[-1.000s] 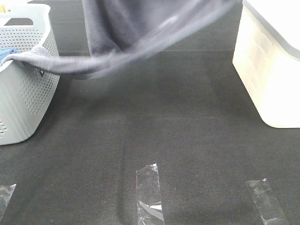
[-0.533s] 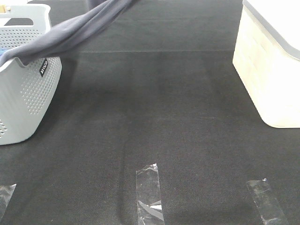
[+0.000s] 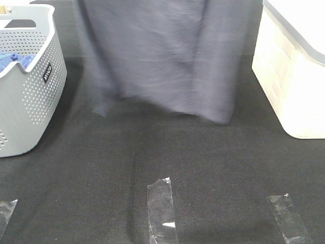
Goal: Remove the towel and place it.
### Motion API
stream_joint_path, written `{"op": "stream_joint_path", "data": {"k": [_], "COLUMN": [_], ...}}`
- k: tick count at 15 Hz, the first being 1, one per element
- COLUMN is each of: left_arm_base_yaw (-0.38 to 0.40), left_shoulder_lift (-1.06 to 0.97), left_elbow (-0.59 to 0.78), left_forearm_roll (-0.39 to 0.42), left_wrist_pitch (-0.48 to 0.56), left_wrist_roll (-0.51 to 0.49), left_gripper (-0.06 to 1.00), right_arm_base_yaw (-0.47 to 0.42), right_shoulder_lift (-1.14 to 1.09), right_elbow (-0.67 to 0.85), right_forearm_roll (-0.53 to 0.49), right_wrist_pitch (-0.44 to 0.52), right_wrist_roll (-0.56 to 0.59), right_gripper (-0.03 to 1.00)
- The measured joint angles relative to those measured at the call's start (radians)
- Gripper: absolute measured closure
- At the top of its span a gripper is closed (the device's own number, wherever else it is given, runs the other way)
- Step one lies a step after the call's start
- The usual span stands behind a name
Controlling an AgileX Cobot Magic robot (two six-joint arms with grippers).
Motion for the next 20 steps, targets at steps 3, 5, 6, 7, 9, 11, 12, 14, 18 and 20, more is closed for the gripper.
{"op": "stream_joint_path", "data": {"k": [3, 5, 6, 7, 9, 11, 12, 14, 18, 20], "left_arm_base_yaw": [0.000, 0.000, 0.000, 0.002, 0.021, 0.081, 0.109, 0.164, 0.244, 0.258], "left_shoulder_lift": [0.013, 0.056, 0.088, 0.123, 0.208, 0.322, 0.370, 0.453, 0.536, 0.536], "left_elbow": [-0.002, -0.002, -0.002, -0.002, -0.002, -0.002, -0.002, -0.002, -0.014, -0.086], "left_forearm_roll": [0.001, 0.016, 0.023, 0.031, 0.046, 0.043, 0.039, 0.040, 0.055, 0.075], "left_wrist_pitch": [0.062, 0.145, 0.173, 0.189, 0.191, 0.123, 0.070, -0.094, -0.589, -0.774], "left_wrist_roll": [0.001, 0.004, 0.019, 0.033, 0.046, 0.006, -0.030, -0.081, -0.195, -0.202], "left_gripper": [0.94, 0.94, 0.94, 0.94, 0.94, 0.94, 0.94, 0.94, 0.94, 0.94], "right_arm_base_yaw": [0.000, 0.001, 0.001, 0.001, 0.001, 0.003, 0.008, 0.011, 0.011, 0.013], "right_shoulder_lift": [0.023, 0.062, 0.088, 0.121, 0.187, 0.294, 0.347, 0.441, 0.527, 0.503], "right_elbow": [-0.005, -0.007, -0.007, -0.007, -0.007, -0.007, -0.007, -0.007, -0.007, -0.009], "right_forearm_roll": [-0.019, -0.053, -0.076, -0.106, -0.146, -0.147, -0.146, -0.145, -0.148, -0.148], "right_wrist_pitch": [0.047, 0.093, 0.107, 0.109, 0.098, 0.018, -0.044, -0.197, -0.597, -0.753], "right_wrist_roll": [0.000, 0.011, 0.028, 0.041, 0.050, 0.051, 0.051, 0.051, 0.051, 0.051], "right_gripper": [0.97, 0.97, 0.97, 0.97, 0.97, 0.97, 0.97, 0.97, 0.97, 0.97]}}
